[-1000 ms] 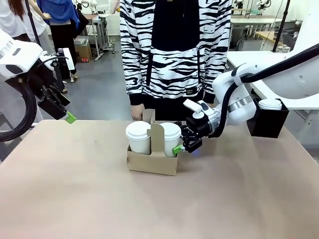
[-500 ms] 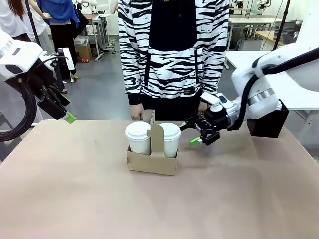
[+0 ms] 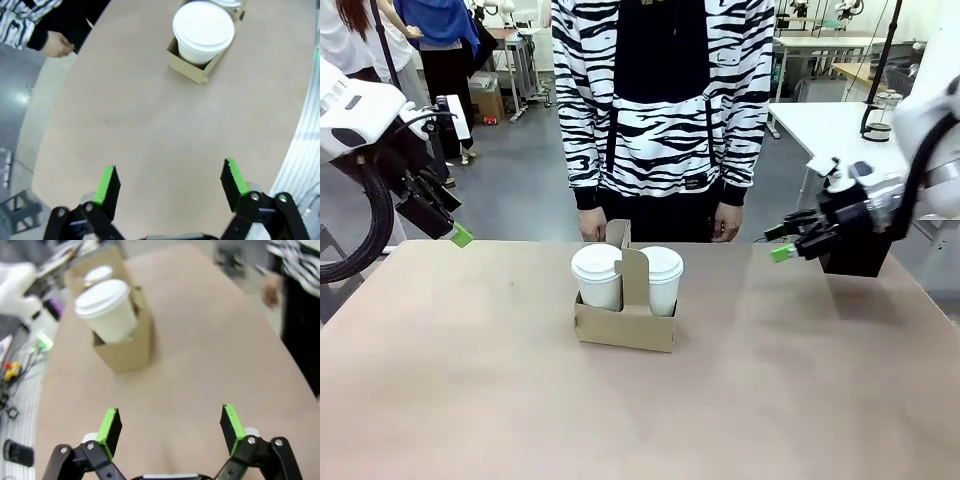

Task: Pour a drink into a cup and package it in a carrier.
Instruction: Insert the held 600 ml Paper Cup into the Cup Carrier.

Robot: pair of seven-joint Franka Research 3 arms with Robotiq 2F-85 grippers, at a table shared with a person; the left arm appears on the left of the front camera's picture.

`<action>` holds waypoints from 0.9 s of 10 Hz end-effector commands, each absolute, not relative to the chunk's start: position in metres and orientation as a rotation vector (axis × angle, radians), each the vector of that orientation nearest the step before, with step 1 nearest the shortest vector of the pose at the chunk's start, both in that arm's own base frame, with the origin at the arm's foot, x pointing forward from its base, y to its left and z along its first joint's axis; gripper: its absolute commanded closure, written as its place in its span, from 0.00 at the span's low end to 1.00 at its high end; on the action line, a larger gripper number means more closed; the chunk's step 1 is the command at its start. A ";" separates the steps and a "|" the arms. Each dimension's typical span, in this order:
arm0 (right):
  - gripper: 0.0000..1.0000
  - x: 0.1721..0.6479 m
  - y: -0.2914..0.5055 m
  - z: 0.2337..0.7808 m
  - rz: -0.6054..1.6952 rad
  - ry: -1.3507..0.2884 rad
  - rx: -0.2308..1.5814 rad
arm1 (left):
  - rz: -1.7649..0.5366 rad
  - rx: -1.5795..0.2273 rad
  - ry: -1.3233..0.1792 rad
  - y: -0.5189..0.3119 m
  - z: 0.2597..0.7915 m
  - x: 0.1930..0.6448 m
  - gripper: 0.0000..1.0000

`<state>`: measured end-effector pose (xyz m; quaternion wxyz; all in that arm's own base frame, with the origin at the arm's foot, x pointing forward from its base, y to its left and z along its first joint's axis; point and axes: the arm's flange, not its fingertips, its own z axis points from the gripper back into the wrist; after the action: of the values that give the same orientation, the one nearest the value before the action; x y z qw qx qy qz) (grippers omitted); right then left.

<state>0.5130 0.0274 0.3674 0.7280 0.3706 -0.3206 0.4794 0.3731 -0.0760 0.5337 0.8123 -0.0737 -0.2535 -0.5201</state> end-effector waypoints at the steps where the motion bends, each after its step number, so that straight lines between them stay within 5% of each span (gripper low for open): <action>1: 0.00 0.471 0.026 0.390 0.922 -0.626 0.700 | -1.104 -0.154 -0.528 -0.076 0.536 0.374 0.00; 5: 0.00 0.442 0.024 0.400 0.786 -0.650 0.424 | -1.104 -0.154 -0.528 -0.076 0.536 0.374 0.00; 6: 0.00 0.448 0.002 0.399 0.868 -0.704 0.584 | -1.104 -0.154 -0.528 -0.076 0.536 0.374 0.00; 9: 0.00 0.448 0.002 0.399 0.868 -0.704 0.584 | -1.104 -0.154 -0.528 -0.076 0.536 0.374 0.00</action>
<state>0.4419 0.0049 0.3982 0.8152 0.2679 -0.3261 0.3966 0.3732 -0.0761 0.5342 0.8122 -0.0734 -0.2535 -0.5202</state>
